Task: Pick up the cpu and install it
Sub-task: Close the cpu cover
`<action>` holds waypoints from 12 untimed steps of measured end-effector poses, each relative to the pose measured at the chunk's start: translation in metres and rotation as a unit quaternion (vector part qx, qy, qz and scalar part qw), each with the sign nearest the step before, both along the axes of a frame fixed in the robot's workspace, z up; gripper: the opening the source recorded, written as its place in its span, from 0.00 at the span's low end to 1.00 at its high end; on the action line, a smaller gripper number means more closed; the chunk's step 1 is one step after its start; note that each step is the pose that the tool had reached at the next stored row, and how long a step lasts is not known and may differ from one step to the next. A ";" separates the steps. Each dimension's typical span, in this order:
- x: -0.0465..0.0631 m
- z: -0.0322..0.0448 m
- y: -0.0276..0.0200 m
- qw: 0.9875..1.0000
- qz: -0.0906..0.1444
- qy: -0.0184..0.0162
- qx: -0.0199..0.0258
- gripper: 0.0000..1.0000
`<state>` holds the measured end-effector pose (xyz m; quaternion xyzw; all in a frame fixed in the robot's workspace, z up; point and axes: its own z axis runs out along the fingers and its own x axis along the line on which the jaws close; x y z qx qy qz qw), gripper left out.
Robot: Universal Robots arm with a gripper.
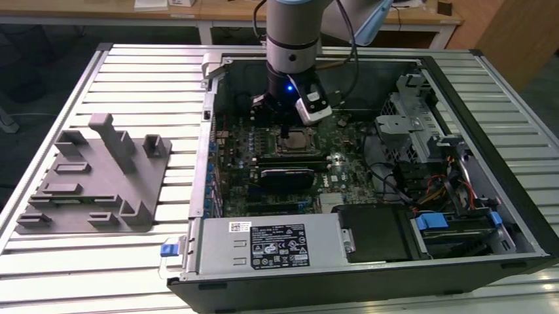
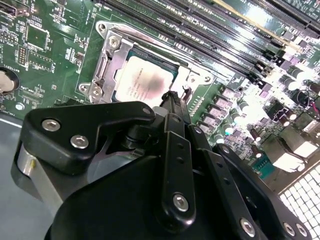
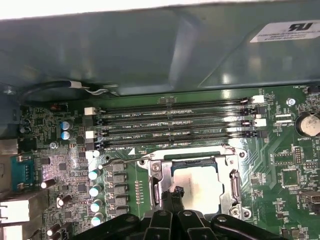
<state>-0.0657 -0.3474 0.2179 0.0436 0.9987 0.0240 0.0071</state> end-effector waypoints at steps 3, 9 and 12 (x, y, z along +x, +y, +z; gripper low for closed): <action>0.000 -0.0005 -0.0004 1.000 0.000 -0.011 0.002 0.11; 0.004 -0.0008 -0.0006 1.000 0.000 -0.016 0.003 0.11; 0.011 -0.0009 -0.0006 1.000 -0.001 -0.016 0.003 0.11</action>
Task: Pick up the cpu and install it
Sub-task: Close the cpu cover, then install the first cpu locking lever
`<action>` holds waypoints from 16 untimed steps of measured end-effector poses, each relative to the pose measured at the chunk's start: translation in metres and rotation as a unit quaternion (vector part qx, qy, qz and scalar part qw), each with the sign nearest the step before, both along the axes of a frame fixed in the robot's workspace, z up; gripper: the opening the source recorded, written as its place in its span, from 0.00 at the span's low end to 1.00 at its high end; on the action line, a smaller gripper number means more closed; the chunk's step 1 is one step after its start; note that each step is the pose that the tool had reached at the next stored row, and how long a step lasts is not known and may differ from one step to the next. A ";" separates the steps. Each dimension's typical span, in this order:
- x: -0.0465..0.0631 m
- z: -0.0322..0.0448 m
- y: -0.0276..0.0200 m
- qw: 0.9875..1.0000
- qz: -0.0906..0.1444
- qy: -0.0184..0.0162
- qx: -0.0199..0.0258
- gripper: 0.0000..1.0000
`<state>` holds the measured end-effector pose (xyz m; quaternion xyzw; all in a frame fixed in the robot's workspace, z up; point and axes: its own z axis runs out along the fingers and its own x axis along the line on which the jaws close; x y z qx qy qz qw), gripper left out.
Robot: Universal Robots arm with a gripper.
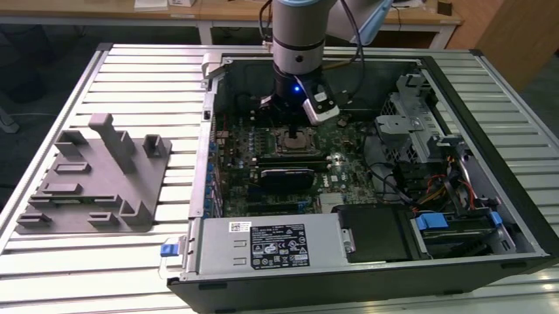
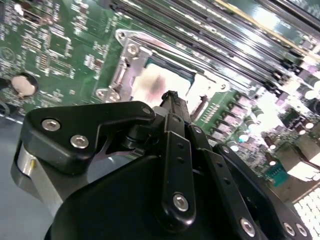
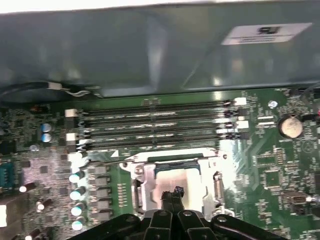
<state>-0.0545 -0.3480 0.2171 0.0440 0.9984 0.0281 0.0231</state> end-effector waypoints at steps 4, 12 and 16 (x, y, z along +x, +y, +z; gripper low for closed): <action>0.006 0.0000 0.0000 1.000 -0.001 0.000 -0.004 0.11; 0.007 0.0000 0.0000 1.000 -0.002 0.000 -0.007 0.11; 0.007 0.0000 0.0000 1.000 -0.002 0.000 -0.007 0.11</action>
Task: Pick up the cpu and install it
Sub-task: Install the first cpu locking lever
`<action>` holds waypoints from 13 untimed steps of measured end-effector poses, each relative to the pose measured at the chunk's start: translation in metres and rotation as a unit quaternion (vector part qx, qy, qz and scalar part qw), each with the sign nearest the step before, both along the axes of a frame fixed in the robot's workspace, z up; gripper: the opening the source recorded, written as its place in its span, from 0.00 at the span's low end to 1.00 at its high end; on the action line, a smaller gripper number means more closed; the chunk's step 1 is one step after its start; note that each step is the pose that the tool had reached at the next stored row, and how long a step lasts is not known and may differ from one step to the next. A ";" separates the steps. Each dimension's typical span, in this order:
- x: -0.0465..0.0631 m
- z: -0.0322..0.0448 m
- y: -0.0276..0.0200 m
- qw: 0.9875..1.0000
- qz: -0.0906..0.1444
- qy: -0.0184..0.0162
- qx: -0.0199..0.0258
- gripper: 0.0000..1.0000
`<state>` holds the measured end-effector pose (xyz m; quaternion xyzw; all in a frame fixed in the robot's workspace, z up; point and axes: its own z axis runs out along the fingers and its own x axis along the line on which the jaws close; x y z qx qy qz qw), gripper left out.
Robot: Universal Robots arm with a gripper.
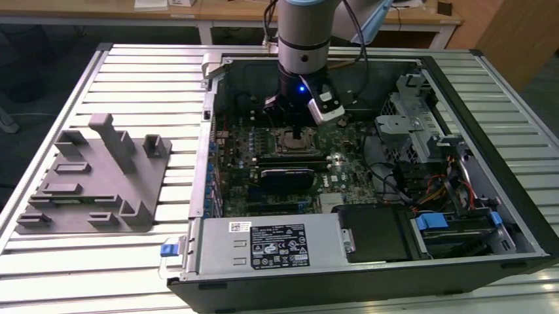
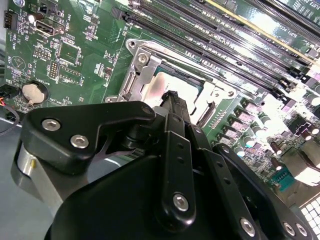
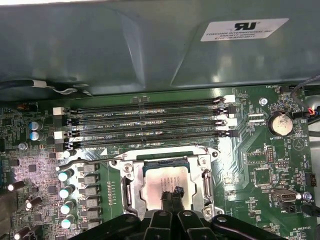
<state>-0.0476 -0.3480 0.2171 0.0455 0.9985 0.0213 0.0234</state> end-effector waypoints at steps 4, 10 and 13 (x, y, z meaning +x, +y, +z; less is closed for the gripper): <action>-0.001 0.0000 0.0000 1.000 0.000 0.000 0.000 0.11; -0.014 0.0000 0.0000 1.000 0.000 0.000 0.000 0.11; -0.021 0.0000 0.0000 1.000 0.000 0.000 0.000 0.11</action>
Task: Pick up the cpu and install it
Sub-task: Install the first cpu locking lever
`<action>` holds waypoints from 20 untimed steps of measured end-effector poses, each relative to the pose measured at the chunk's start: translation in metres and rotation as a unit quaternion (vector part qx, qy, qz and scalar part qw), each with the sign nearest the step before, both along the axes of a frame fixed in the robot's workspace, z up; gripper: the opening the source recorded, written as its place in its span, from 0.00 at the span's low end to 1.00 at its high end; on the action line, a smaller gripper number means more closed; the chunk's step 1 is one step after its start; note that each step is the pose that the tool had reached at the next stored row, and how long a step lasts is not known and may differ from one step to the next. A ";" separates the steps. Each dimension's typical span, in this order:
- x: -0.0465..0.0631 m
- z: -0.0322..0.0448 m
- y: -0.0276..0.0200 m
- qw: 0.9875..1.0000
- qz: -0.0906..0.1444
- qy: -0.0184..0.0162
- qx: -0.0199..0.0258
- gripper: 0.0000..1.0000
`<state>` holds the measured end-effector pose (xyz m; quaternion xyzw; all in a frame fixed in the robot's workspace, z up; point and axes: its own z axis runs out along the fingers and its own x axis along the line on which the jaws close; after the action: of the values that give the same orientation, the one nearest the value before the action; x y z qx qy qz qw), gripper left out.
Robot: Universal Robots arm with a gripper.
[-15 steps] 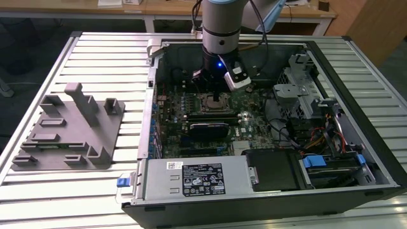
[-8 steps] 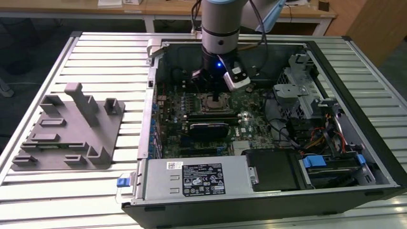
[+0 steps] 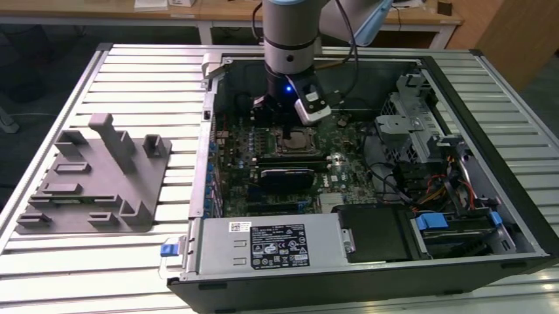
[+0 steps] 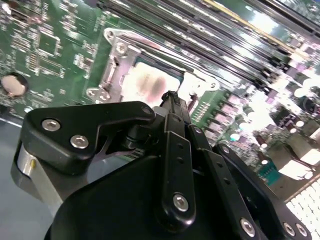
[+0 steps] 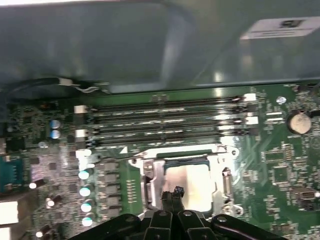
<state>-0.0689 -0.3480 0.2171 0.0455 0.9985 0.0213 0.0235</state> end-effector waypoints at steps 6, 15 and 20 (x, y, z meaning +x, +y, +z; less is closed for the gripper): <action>-0.014 0.0000 0.0000 1.000 0.000 0.000 0.000 0.11; -0.032 0.0000 0.0000 1.000 0.000 0.000 0.000 0.11; -0.033 0.0000 0.0000 1.000 0.000 0.000 0.001 0.11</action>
<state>-0.1016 -0.3480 0.2171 0.0455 0.9984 0.0226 0.0235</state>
